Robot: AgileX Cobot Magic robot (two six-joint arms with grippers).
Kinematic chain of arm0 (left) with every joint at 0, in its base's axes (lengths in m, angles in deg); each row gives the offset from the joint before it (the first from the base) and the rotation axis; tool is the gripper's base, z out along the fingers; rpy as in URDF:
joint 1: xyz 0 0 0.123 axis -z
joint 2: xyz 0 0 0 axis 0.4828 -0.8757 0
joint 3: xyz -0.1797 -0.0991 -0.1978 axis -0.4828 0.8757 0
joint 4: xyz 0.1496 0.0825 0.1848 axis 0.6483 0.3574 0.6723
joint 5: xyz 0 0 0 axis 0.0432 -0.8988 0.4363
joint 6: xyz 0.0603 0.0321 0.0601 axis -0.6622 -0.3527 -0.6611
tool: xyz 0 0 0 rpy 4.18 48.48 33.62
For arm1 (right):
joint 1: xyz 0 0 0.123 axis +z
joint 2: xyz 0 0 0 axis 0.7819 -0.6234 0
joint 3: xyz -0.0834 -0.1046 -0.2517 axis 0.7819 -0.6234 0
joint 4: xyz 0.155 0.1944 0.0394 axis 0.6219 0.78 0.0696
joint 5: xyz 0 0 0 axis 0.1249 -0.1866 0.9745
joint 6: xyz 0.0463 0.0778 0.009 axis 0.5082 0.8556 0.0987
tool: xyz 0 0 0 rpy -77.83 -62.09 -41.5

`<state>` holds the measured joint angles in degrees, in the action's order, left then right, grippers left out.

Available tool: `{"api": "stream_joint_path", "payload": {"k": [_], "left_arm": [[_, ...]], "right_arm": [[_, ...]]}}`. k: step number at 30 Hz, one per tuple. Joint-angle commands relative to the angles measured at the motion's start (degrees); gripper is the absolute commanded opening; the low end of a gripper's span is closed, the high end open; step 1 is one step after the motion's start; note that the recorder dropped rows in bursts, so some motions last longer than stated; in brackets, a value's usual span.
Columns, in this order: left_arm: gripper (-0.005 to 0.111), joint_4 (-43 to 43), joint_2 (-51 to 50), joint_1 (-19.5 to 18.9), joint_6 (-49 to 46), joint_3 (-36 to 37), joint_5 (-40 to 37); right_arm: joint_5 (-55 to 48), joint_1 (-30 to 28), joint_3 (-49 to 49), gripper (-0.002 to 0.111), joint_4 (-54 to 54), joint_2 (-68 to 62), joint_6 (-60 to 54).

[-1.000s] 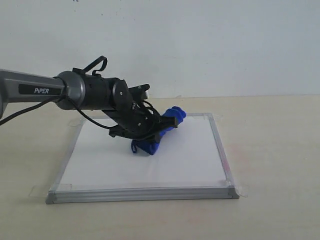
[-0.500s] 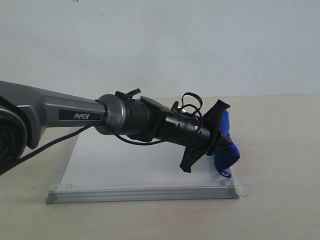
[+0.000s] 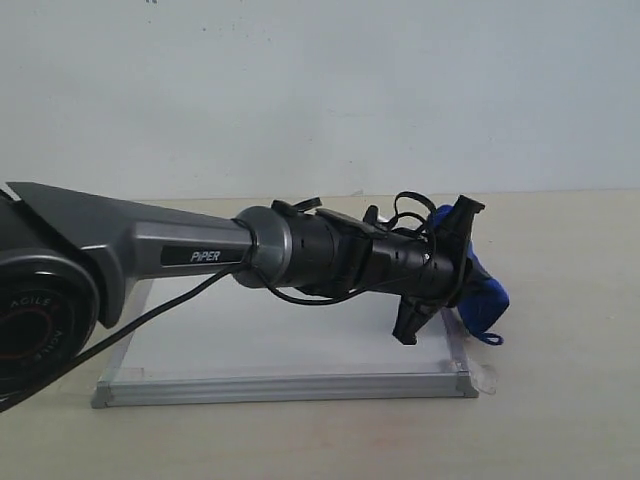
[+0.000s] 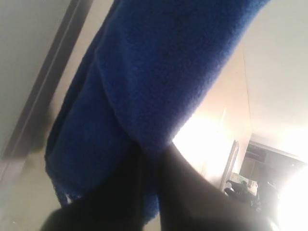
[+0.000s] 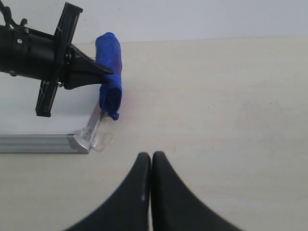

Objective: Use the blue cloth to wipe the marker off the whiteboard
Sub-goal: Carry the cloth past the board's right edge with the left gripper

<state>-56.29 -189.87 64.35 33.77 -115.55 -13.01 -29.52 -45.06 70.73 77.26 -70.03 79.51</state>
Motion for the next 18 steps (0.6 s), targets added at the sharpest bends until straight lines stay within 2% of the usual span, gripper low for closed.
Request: {"api": "stream_joint_path", "payload": {"k": [1, 5, 12, 18], "left_arm": [[0.004, 1.0, 1.1, 0.4, -0.6, -0.4, -2.5], [0.004, 2.2, 2.2, 0.4, 0.3, -0.4, -2.4], [0.004, 13.7, 4.2, -0.5, 9.0, -0.4, -2.7], [0.004, 36.9, 4.7, -1.9, 26.1, -0.3, -4.8]], "right_arm": [[0.6, -0.1, 0.1, 0.0, -0.1, 0.2, 0.0], [0.6, -0.1, 0.1, 0.0, -0.1, 0.2, 0.0], [0.6, -0.1, 0.1, 0.0, -0.1, 0.2, 0.0], [0.6, -0.1, 0.1, 0.0, -0.1, 0.2, 0.0]]}}
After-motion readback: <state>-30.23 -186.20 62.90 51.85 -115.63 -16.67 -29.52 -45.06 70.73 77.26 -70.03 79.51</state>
